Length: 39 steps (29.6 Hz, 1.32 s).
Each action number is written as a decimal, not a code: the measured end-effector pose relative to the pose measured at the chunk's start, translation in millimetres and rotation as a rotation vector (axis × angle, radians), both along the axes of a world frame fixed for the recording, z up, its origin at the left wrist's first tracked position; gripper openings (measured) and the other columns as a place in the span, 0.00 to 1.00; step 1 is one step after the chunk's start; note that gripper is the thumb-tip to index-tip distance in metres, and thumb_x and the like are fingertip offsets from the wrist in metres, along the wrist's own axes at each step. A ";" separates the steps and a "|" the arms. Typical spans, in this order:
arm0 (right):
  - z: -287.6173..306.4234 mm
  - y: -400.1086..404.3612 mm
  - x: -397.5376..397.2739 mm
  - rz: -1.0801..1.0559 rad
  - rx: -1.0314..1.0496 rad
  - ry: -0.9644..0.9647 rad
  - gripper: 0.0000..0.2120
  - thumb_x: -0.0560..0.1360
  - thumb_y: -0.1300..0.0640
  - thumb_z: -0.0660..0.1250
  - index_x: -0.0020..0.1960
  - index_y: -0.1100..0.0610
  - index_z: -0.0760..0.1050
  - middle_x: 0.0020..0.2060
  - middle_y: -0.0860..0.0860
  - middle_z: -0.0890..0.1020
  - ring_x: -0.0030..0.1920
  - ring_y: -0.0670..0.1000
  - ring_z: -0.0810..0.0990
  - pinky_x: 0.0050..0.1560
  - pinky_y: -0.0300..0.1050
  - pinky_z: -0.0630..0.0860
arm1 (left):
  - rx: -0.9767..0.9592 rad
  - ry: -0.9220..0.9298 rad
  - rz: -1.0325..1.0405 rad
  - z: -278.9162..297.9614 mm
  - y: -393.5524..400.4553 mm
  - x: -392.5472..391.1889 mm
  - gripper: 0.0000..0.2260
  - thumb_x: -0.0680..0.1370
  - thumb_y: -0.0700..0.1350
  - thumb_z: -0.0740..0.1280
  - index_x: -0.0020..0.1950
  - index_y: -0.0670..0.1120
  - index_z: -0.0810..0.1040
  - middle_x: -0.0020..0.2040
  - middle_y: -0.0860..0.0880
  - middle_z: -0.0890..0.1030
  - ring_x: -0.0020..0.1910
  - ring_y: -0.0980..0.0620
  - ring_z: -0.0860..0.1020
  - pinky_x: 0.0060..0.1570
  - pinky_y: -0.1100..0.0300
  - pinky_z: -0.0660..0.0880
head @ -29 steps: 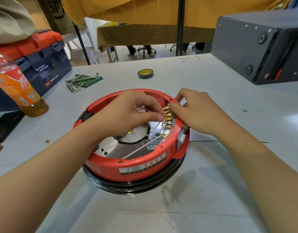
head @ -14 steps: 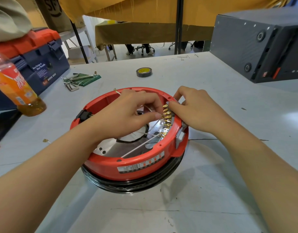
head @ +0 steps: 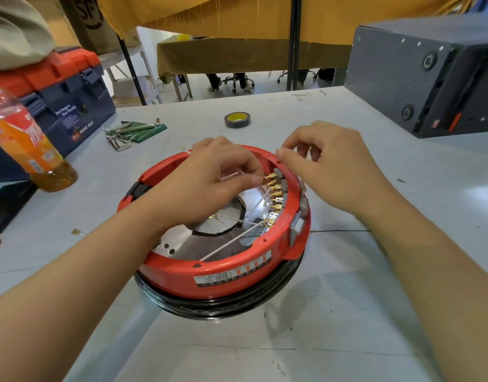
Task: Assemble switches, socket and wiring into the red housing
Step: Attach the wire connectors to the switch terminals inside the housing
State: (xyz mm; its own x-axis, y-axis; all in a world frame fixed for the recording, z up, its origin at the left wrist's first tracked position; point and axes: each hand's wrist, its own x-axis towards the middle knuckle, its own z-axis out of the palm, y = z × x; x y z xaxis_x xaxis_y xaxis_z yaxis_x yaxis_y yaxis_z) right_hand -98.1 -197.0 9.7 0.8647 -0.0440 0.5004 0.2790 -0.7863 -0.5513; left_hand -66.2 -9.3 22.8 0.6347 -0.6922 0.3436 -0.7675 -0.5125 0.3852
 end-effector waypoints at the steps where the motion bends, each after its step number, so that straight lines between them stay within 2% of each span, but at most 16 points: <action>1: 3.1 0.6 -2.0 0.083 0.072 0.006 0.07 0.74 0.51 0.66 0.43 0.53 0.80 0.36 0.47 0.78 0.36 0.44 0.73 0.37 0.34 0.69 | -0.039 0.041 0.011 0.0 -0.1 0.6 0.04 0.76 0.46 0.67 0.43 0.54 0.79 0.39 0.64 0.77 0.46 0.56 0.72 0.52 0.63 0.66; 3: 5.3 4.4 -5.7 0.202 0.120 0.081 0.06 0.73 0.54 0.68 0.39 0.53 0.80 0.34 0.44 0.78 0.35 0.43 0.73 0.36 0.31 0.68 | -0.101 0.115 0.032 -1.3 -0.1 1.1 0.05 0.76 0.46 0.68 0.42 0.56 0.79 0.39 0.61 0.78 0.44 0.58 0.74 0.47 0.61 0.70; 6: 3.1 9.6 -7.2 0.264 0.094 0.156 0.06 0.73 0.55 0.68 0.37 0.52 0.78 0.34 0.45 0.78 0.38 0.46 0.74 0.37 0.33 0.68 | -0.165 0.220 0.038 -1.9 0.1 1.5 0.02 0.75 0.47 0.68 0.43 0.53 0.81 0.38 0.55 0.81 0.39 0.57 0.78 0.42 0.62 0.75; 8: 3.0 10.0 -7.4 0.275 0.110 0.182 0.06 0.73 0.55 0.68 0.38 0.52 0.78 0.34 0.45 0.78 0.39 0.46 0.75 0.38 0.34 0.69 | -0.179 0.244 0.037 -1.3 0.4 1.7 0.03 0.75 0.47 0.69 0.43 0.51 0.81 0.37 0.56 0.82 0.38 0.56 0.79 0.41 0.63 0.76; 11: 3.3 9.3 -6.4 0.268 0.181 0.213 0.07 0.74 0.55 0.67 0.37 0.51 0.78 0.32 0.44 0.77 0.35 0.41 0.74 0.37 0.33 0.70 | -0.212 0.262 0.025 -0.4 1.3 0.8 0.03 0.75 0.44 0.69 0.43 0.51 0.81 0.39 0.56 0.83 0.39 0.60 0.80 0.43 0.69 0.74; 13: 2.3 10.1 -5.1 0.241 0.224 0.230 0.07 0.74 0.55 0.67 0.38 0.52 0.78 0.32 0.45 0.78 0.34 0.40 0.74 0.36 0.33 0.71 | -0.207 0.219 0.033 -0.5 1.1 -0.4 0.04 0.74 0.42 0.70 0.43 0.52 0.81 0.40 0.56 0.83 0.42 0.62 0.79 0.45 0.72 0.72; 17: -0.2 12.2 -3.2 0.199 0.334 0.267 0.07 0.74 0.56 0.66 0.39 0.56 0.79 0.32 0.48 0.79 0.36 0.47 0.76 0.40 0.45 0.75 | -0.161 0.034 0.064 -0.5 -1.3 -2.1 0.05 0.74 0.41 0.70 0.43 0.52 0.81 0.41 0.57 0.81 0.42 0.63 0.78 0.45 0.73 0.70; 22: 1.2 11.8 -4.4 0.226 0.251 0.264 0.09 0.74 0.56 0.65 0.36 0.51 0.76 0.30 0.44 0.76 0.33 0.41 0.72 0.39 0.36 0.70 | -0.086 -0.086 0.056 1.0 -1.6 -2.2 0.02 0.74 0.40 0.70 0.44 0.46 0.83 0.44 0.50 0.79 0.43 0.57 0.76 0.45 0.67 0.71; 26: 3.6 10.8 -5.8 0.216 0.207 0.291 0.08 0.75 0.54 0.65 0.37 0.51 0.77 0.32 0.45 0.76 0.41 0.48 0.76 0.53 0.47 0.71 | -0.072 -0.119 0.061 1.2 -1.7 -3.3 0.03 0.74 0.40 0.70 0.45 0.45 0.83 0.42 0.48 0.78 0.42 0.54 0.76 0.44 0.61 0.71; 29: 2.7 12.5 -5.0 0.186 0.235 0.302 0.10 0.74 0.55 0.65 0.34 0.51 0.74 0.31 0.46 0.75 0.41 0.49 0.74 0.59 0.54 0.68 | -0.065 -0.168 0.068 1.1 -2.8 -4.7 0.03 0.74 0.40 0.70 0.45 0.45 0.83 0.39 0.47 0.77 0.39 0.52 0.75 0.40 0.60 0.70; 35: -2.9 14.7 0.3 0.128 0.342 0.326 0.14 0.73 0.55 0.64 0.29 0.51 0.71 0.25 0.44 0.72 0.41 0.51 0.70 0.53 0.52 0.66 | -0.069 -0.215 0.096 0.8 -4.3 -4.5 0.03 0.74 0.41 0.70 0.44 0.45 0.83 0.37 0.48 0.77 0.36 0.54 0.73 0.38 0.68 0.65; 39: -5.1 15.8 3.0 0.106 0.350 0.329 0.15 0.73 0.55 0.64 0.27 0.50 0.71 0.22 0.42 0.73 0.40 0.51 0.71 0.53 0.53 0.67 | -0.069 -0.235 0.133 -0.5 -5.6 -4.6 0.03 0.74 0.41 0.70 0.43 0.44 0.83 0.36 0.49 0.77 0.34 0.54 0.72 0.37 0.69 0.64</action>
